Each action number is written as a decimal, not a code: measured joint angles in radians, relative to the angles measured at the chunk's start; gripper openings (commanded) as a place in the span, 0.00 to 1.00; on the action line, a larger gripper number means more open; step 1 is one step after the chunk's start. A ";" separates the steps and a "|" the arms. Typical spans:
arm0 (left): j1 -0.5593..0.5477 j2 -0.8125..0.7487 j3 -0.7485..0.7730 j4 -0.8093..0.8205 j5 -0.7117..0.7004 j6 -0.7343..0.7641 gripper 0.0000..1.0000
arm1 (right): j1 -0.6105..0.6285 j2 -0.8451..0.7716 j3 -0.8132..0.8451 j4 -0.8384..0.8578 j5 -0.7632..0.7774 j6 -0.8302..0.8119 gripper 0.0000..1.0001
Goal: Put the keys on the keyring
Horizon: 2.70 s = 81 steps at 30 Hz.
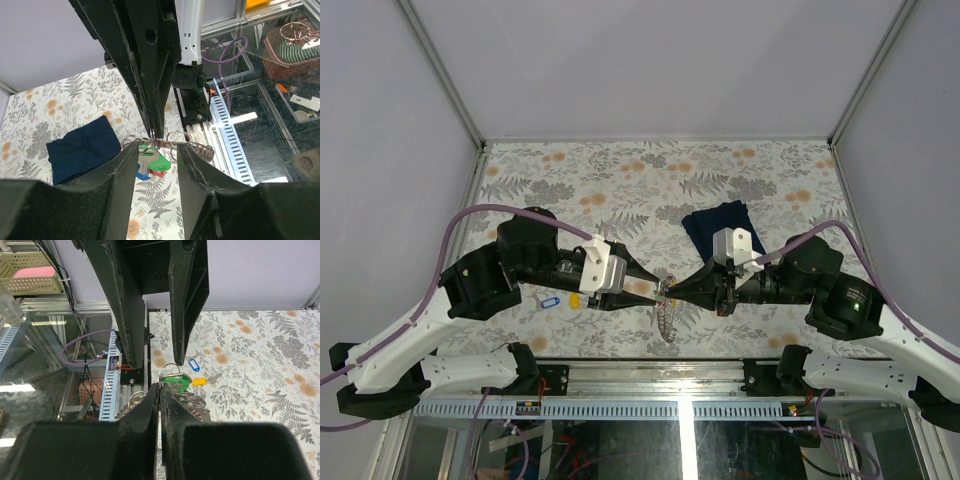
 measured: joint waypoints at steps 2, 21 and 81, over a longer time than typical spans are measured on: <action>0.000 0.000 0.000 0.001 0.003 0.002 0.37 | 0.000 -0.003 0.000 0.001 -0.004 0.000 0.00; 0.000 0.022 0.000 0.003 0.010 0.010 0.13 | 0.000 -0.026 0.000 0.008 -0.025 0.000 0.00; 0.001 -0.058 -0.168 0.302 -0.013 -0.095 0.29 | 0.003 -0.167 -0.306 0.586 0.166 0.219 0.00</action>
